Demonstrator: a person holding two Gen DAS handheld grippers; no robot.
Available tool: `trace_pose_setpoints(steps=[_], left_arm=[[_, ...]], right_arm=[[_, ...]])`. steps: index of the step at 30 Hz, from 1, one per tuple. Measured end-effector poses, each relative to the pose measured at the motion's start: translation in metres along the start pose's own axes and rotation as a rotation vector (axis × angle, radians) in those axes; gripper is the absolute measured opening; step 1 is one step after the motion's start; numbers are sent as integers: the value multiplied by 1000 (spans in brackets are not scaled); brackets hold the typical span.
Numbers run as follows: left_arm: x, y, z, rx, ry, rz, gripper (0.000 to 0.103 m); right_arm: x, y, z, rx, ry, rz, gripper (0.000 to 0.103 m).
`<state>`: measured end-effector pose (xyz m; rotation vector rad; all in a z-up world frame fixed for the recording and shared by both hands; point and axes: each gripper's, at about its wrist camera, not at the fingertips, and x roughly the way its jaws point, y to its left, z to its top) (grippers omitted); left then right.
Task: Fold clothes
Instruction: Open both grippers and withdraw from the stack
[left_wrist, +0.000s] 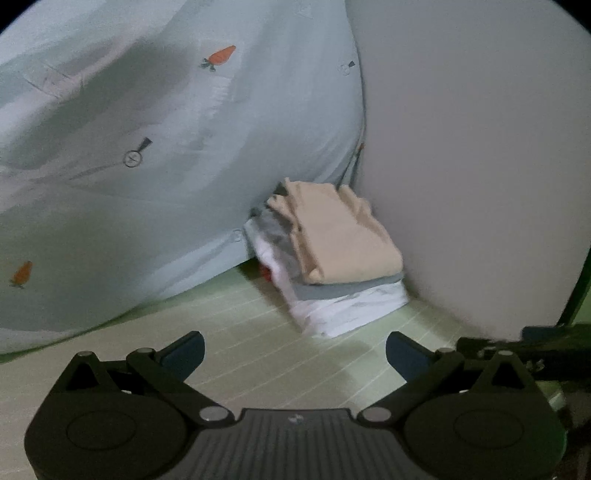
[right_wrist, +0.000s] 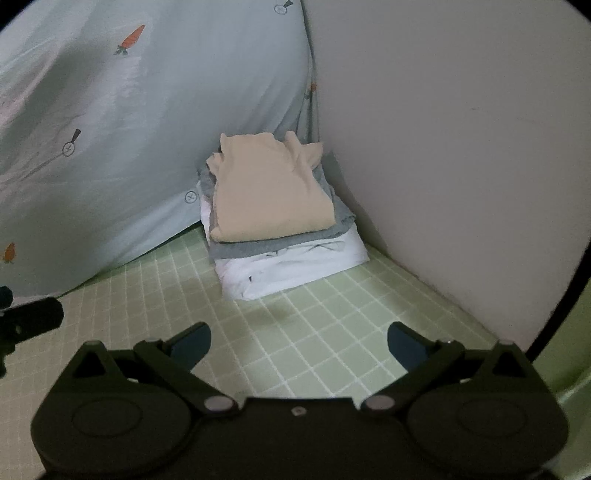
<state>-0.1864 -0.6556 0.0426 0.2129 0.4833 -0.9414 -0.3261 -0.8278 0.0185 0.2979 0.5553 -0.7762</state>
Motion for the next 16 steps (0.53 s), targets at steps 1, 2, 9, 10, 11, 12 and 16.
trace_pose_setpoints(steps=[1, 2, 9, 10, 11, 12, 16], left_arm=[[-3, 1, -1, 6, -3, -4, 103], [-6, 1, -2, 10, -6, -9, 103], [-19, 2, -5, 5, -19, -36, 103], [-20, 2, -6, 3, -18, -40, 103], [-21, 1, -6, 1, -18, -43, 103], [-22, 1, -6, -1, -18, -46, 103], [-23, -1, -5, -4, -19, -56, 103]], right_arm=[[-2, 1, -1, -2, -1, -3, 103], [-4, 3, -2, -3, -1, -4, 103], [-16, 6, -10, -8, -5, -9, 103], [-18, 6, -10, -9, -6, -12, 103], [-19, 6, -11, -11, -7, -14, 103], [-21, 5, -12, -12, -8, -17, 103], [-25, 3, -15, -11, -11, -25, 103]])
